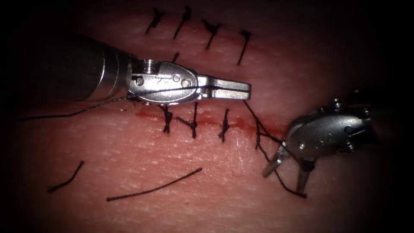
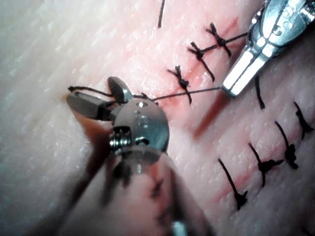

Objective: Wound Closure
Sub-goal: Grab the suture tail with the right jaws.

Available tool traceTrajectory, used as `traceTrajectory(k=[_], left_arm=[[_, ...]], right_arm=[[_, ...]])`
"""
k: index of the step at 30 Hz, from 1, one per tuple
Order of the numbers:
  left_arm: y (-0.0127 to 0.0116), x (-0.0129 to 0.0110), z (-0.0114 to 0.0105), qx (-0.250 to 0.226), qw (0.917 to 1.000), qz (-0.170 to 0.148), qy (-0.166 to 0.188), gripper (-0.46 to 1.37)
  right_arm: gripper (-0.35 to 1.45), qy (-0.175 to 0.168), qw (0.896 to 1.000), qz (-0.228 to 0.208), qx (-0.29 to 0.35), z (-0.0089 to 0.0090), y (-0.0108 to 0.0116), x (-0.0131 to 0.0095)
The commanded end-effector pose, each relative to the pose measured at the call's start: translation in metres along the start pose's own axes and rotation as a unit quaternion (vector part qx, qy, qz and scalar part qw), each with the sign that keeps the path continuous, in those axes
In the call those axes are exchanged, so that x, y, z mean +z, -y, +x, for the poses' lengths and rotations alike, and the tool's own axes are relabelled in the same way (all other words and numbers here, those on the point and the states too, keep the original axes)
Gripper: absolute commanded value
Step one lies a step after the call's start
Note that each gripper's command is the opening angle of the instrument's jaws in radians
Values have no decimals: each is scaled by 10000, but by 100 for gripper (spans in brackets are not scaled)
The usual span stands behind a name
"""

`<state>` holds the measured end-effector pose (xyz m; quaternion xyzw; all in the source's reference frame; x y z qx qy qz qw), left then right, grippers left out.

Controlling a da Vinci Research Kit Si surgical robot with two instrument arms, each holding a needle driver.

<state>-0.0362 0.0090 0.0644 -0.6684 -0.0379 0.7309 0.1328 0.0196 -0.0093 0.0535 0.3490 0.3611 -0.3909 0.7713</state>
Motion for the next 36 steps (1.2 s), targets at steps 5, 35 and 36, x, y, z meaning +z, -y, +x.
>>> traceTrajectory(k=[5, 35, 36], left_arm=[[1, -2, 1, -5, 10000, -49, -2, -35], [1, -8, 2, -11, 10000, -70, -11, -35], [1, -8, 2, -12, 10000, -70, -11, -35]], right_arm=[[97, -32, 10000, -22, 21, 4, -2, 2], [-35, -61, 9999, 158, 21, -6, -6, 22], [-35, -67, 9998, 172, 21, -7, -6, 21]])
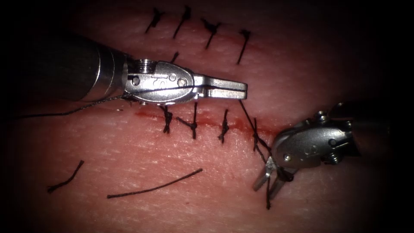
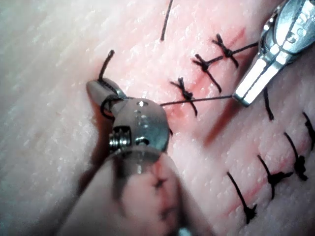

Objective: Wound Closure
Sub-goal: Grab the suture tail with the right jaws, then to tie the knot, move the right arm up and the left arm down.

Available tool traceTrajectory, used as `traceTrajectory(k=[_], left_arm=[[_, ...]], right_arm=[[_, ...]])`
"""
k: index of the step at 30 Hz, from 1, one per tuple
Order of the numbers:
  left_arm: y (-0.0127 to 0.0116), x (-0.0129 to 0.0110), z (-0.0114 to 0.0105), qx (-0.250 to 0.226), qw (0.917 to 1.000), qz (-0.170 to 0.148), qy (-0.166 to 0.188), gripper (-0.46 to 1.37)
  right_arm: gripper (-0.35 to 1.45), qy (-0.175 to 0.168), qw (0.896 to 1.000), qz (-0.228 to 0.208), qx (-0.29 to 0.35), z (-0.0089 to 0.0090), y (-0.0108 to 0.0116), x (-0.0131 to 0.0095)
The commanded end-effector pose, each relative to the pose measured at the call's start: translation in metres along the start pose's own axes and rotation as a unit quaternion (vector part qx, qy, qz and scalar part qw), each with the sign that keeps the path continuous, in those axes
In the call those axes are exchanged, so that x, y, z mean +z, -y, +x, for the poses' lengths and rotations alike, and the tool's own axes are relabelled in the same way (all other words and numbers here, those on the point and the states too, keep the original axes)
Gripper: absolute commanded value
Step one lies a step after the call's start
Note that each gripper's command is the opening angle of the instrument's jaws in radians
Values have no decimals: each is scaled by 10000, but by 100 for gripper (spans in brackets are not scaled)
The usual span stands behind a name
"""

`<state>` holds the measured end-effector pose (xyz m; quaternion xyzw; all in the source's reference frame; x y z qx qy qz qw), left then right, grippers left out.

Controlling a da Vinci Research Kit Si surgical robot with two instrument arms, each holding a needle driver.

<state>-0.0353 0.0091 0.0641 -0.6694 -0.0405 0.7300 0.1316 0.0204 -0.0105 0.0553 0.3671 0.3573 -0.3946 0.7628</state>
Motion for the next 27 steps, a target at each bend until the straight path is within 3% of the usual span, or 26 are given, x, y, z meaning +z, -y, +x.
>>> traceTrajectory(k=[1, 16, 27], left_arm=[[0, 0, 0, -2, 10000, -42, -1, -35], [1, -2, 1, -7, 10000, -46, -4, -35], [-15, -16, -5, 30, 9999, -122, -12, -35]], right_arm=[[-35, -13, 10000, -11, 4, -1, 0, -1], [-35, -194, 9976, -187, 643, -8, -3, -7], [-35, -492, 9909, -519, 1140, -8, -6, -23]])
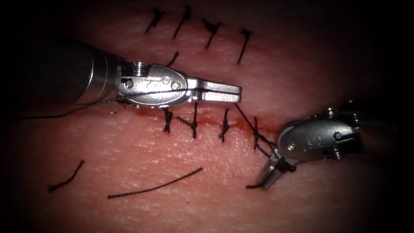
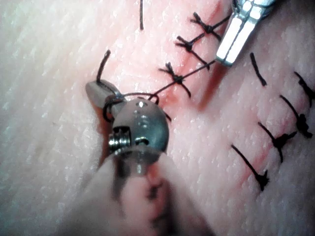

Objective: Wound Closure
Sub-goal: To tie the knot, move the right arm up and the left arm down.

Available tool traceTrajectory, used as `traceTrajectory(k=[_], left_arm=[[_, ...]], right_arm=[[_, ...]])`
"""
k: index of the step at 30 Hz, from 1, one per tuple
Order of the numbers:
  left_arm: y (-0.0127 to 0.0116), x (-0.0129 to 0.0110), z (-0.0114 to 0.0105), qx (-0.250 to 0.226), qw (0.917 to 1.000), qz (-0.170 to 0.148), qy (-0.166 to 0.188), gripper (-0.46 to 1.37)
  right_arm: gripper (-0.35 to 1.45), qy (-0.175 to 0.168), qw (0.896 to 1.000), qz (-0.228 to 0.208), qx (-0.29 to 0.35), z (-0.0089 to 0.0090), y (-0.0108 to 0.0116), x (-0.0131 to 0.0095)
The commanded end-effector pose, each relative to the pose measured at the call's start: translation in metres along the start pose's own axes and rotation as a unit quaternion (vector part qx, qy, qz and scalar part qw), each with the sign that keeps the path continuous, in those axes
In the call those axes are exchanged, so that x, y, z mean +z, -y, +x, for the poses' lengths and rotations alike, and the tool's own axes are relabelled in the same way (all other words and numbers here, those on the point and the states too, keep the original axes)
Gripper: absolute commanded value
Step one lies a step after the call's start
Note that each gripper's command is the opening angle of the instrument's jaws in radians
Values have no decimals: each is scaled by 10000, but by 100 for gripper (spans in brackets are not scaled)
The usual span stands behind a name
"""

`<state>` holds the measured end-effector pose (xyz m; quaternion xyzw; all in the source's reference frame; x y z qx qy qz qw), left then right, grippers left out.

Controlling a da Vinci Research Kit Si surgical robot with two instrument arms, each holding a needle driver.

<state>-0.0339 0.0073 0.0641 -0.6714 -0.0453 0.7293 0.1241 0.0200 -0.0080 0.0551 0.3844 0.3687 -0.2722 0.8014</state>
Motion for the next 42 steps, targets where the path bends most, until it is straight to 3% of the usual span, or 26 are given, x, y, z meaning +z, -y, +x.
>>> traceTrajectory(k=[1, 13, 24, 32, 42], left_arm=[[-3, -3, -1, 14, 10000, -30, 5, -35], [-32, -20, -21, 47, 9999, -68, 78, -35], [-91, -31, -43, 4, 9994, -247, 251, -35], [-139, -38, -41, -36, 9991, -337, 268, -35], [-211, -24, -28, -78, 9982, -545, 255, -35]], right_arm=[[-35, -45, 10000, -43, 51, 1, 0, -3], [-35, -499, 9967, -328, 552, 5, 0, -27], [-35, -729, 9882, -531, 1242, -5, -19, -77], [-35, -881, 9817, -600, 1579, -8, -29, -72], [-35, -984, 9698, -759, 2098, -19, -43, -79]])
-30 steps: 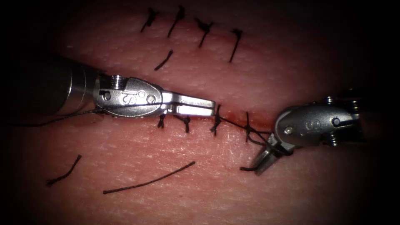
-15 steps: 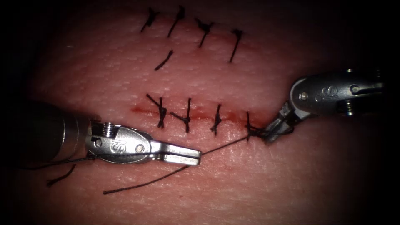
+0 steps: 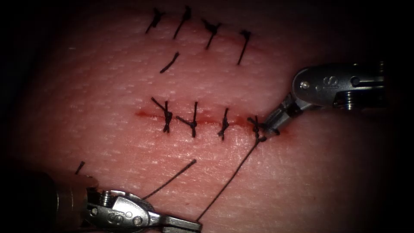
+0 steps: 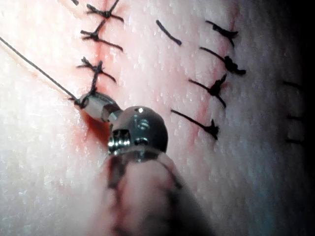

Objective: Wound Closure
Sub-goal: To tie the knot, move the right arm up and the left arm down.

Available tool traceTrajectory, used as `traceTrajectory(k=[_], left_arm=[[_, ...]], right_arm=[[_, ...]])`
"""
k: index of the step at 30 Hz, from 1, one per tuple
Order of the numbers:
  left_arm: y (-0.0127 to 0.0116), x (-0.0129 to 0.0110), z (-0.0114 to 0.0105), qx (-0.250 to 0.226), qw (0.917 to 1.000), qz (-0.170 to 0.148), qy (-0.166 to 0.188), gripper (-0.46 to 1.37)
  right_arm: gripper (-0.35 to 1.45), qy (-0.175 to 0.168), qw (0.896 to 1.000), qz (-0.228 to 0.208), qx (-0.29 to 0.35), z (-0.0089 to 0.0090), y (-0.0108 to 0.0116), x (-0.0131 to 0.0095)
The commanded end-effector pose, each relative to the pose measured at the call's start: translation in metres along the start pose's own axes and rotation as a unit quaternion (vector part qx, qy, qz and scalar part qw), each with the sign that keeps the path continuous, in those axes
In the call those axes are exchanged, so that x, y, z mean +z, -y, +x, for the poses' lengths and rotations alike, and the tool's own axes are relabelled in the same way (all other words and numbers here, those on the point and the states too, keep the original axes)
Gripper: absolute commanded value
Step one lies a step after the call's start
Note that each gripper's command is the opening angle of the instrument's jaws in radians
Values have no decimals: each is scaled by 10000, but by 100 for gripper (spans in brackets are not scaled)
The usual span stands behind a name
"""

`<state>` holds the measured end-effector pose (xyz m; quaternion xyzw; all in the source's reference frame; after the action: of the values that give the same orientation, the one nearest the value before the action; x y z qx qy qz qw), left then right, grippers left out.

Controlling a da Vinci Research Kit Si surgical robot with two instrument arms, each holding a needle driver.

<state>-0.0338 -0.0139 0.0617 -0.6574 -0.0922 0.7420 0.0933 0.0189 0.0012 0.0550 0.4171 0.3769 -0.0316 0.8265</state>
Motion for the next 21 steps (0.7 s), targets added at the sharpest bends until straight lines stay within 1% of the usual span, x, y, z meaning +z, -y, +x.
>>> traceTrajectory(k=[1, 2, 6, 9, 12, 18, 20, 21], left_arm=[[-4, 1, 3, 3, 10000, -22, -6, -35], [-12, 4, 7, 3, 10000, -56, -22, -35], [-31, 11, 16, 8, 9999, -115, -48, -35], [-45, 14, 23, 10, 9999, -148, -61, -35], [-55, 14, 28, 12, 9998, -164, -66, -35], [-63, 13, 32, 10, 9998, -177, -71, -35], [-64, 13, 33, 11, 9998, -178, -71, -35], [-66, 13, 33, 11, 9998, -180, -72, -35]], right_arm=[[-35, 1, 10000, -35, 33, 0, -2, -1], [-35, -11, 9999, -99, 89, -1, -7, -2], [-35, -15, 9996, -204, 186, -5, -14, -1], [-35, -39, 9994, -278, 199, -8, -19, 0], [-35, -81, 9985, -449, 292, -8, -28, -1], [-35, -262, 9952, -757, 568, -10, -41, -5], [-35, -295, 9941, -839, 615, -12, -41, -3], [-35, -387, 9925, -950, 667, -14, -41, -1]])
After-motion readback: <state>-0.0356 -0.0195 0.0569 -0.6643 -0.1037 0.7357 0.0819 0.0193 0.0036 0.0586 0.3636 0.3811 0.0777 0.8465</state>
